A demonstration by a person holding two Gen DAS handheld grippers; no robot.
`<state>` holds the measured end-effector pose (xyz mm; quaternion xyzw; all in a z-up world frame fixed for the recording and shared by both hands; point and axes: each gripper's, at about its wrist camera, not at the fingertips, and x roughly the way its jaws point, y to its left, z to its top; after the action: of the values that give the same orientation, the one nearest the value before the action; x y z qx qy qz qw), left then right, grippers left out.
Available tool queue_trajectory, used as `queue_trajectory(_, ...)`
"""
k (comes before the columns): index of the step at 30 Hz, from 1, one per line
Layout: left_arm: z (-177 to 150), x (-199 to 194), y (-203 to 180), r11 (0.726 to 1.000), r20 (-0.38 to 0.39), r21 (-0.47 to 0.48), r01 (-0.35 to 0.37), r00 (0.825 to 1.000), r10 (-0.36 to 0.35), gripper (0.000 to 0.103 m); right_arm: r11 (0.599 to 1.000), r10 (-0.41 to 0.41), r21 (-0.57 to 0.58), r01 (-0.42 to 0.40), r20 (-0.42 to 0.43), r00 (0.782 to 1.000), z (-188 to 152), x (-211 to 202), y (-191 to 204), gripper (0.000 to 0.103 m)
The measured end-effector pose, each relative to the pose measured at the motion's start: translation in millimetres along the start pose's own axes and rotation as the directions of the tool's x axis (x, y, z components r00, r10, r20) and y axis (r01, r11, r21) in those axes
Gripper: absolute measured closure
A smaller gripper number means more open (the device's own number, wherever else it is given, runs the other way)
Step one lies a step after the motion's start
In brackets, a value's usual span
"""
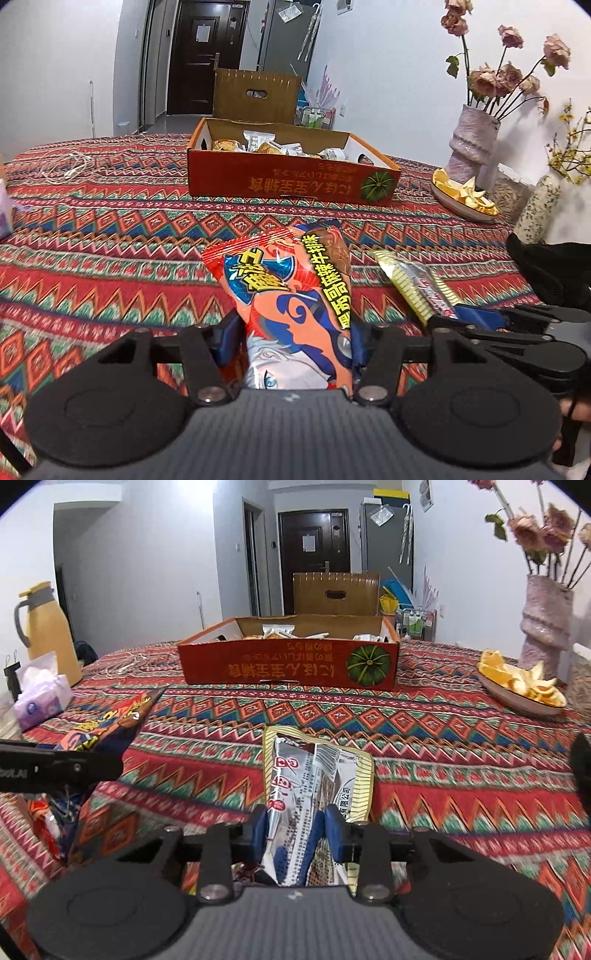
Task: Organize snacks
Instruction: 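Lift both held packets and carry them over the cardboard box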
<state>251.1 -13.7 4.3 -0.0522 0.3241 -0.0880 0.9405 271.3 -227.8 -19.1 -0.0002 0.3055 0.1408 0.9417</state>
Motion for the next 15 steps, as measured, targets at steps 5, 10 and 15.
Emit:
queue_trajectory(5, -12.9, -26.1, -5.8, 1.000, 0.025, -0.004, 0.001, 1.000, -0.001, 0.046, 1.000, -0.006, -0.005, 0.007, 0.044, 0.999, -13.2, -44.9, 5.2, 0.070)
queue_trajectory(10, -21.7, -48.0, -14.7, 1.000, 0.053, 0.011, 0.003, 0.999, -0.003, 0.046, 1.000, -0.004, -0.008, 0.005, 0.084, 0.996, -23.9, -77.4, 9.2, 0.070)
queue_trajectory(15, -28.2, -66.9, -20.7, 1.000, 0.086, 0.019, 0.004, 0.996, -0.006, 0.046, 1.000, -0.008, -0.002, 0.008, 0.103, 0.995, -31.1, -92.3, 9.1, 0.070)
